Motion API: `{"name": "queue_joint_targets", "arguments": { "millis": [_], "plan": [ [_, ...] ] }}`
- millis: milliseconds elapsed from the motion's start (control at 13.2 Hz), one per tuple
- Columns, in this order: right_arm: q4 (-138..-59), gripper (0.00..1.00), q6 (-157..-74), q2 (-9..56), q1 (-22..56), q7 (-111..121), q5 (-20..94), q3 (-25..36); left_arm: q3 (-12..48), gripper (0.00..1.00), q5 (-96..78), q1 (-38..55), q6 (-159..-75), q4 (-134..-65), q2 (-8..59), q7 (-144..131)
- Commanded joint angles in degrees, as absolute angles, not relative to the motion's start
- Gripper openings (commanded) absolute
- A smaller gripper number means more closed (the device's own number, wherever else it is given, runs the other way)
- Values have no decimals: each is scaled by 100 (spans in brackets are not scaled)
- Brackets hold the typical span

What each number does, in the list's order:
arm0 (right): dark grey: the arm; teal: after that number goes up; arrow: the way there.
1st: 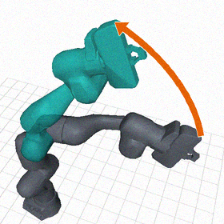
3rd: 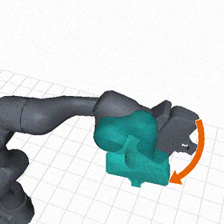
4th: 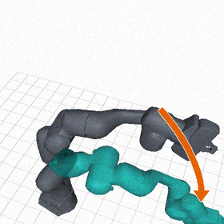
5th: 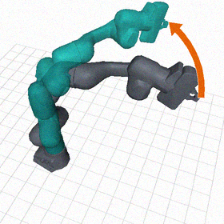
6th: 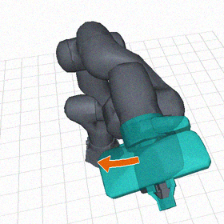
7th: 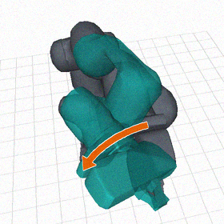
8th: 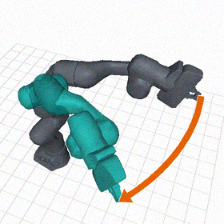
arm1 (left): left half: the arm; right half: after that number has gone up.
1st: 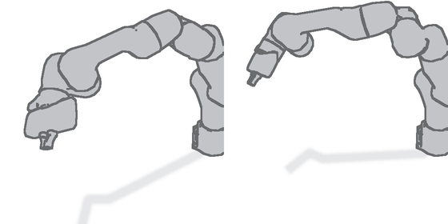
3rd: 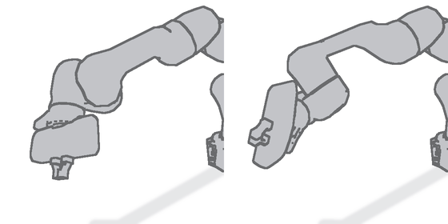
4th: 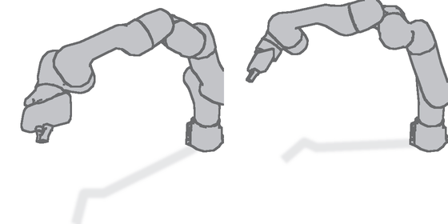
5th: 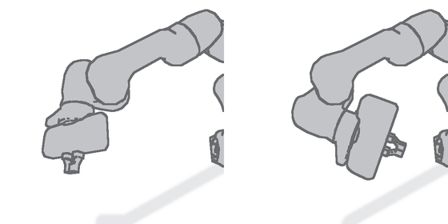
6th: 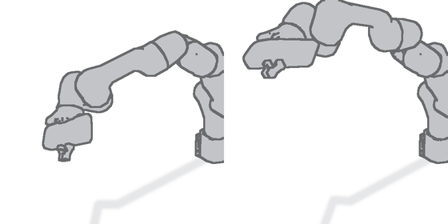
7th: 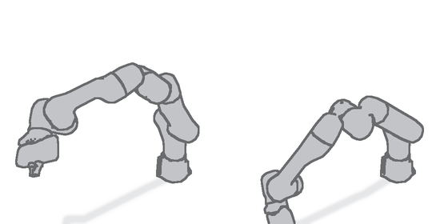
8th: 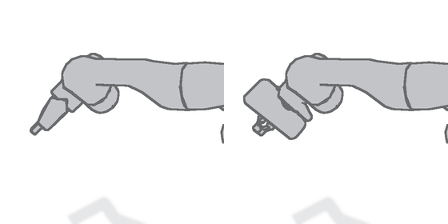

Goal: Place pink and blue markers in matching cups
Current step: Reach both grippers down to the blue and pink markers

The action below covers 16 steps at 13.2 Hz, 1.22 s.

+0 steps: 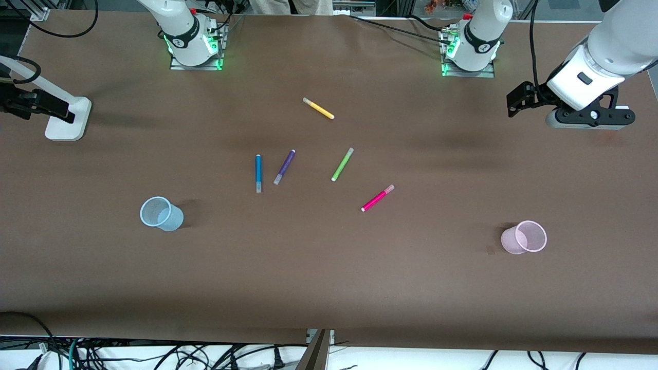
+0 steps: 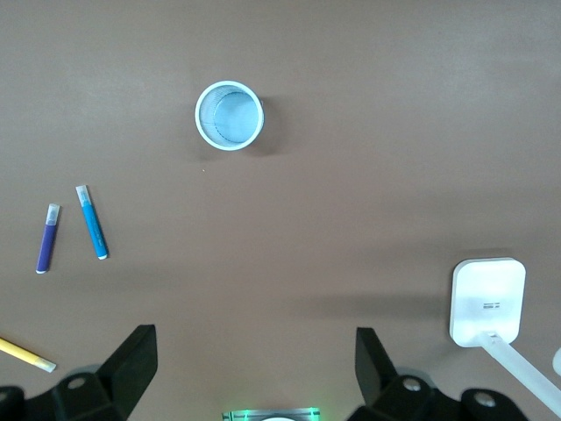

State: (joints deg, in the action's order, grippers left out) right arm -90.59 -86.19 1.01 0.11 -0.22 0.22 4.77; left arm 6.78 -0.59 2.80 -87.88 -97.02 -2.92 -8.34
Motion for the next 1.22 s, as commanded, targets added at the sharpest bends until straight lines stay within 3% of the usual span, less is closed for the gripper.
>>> {"name": "queue_joint_targets", "arguments": {
  "millis": [0, 608, 1139],
  "plan": [
    [-8912, 100, -8490, 158, -35, -61, 114, 475, 703, 100, -79, 264, -8841, -9554, -141, -738],
    [-8851, 100, -8560, 316, -27, -44, 149, 457, 764, 100, -158, 325, -8965, -9554, 87, -703],
    [-8842, 100, -9173, 1351, 394, -62, 167, 395, 1695, 100, -158, 378, -9043, -9598, 992, 120]
  ]
}}
